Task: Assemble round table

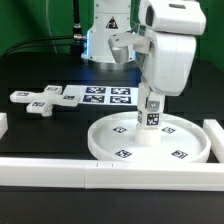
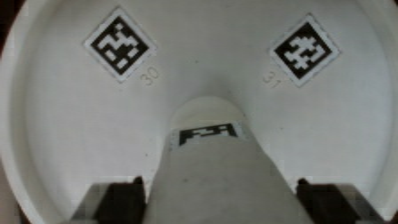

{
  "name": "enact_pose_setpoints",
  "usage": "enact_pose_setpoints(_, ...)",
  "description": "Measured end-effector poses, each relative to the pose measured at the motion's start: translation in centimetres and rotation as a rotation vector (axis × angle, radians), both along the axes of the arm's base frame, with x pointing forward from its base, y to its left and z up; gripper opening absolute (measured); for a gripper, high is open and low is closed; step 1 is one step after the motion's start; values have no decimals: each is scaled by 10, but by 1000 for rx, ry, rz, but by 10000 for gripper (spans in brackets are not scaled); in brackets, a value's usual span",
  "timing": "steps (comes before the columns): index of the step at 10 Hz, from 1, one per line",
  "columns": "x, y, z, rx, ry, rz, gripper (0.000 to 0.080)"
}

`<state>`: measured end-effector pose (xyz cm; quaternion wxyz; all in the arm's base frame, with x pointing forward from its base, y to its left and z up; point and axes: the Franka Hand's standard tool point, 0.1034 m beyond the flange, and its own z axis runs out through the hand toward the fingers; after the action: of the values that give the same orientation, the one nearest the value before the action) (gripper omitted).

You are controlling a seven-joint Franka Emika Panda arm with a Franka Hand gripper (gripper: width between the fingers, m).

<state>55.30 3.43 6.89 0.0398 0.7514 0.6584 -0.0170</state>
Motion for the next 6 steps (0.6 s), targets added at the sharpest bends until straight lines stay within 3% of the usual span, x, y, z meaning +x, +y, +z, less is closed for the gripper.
enact_pose_setpoints(3, -5, -1, -1, -4, 26, -335, 407)
enact_pose_setpoints(6, -5, -1, -1, 0, 14, -506, 407)
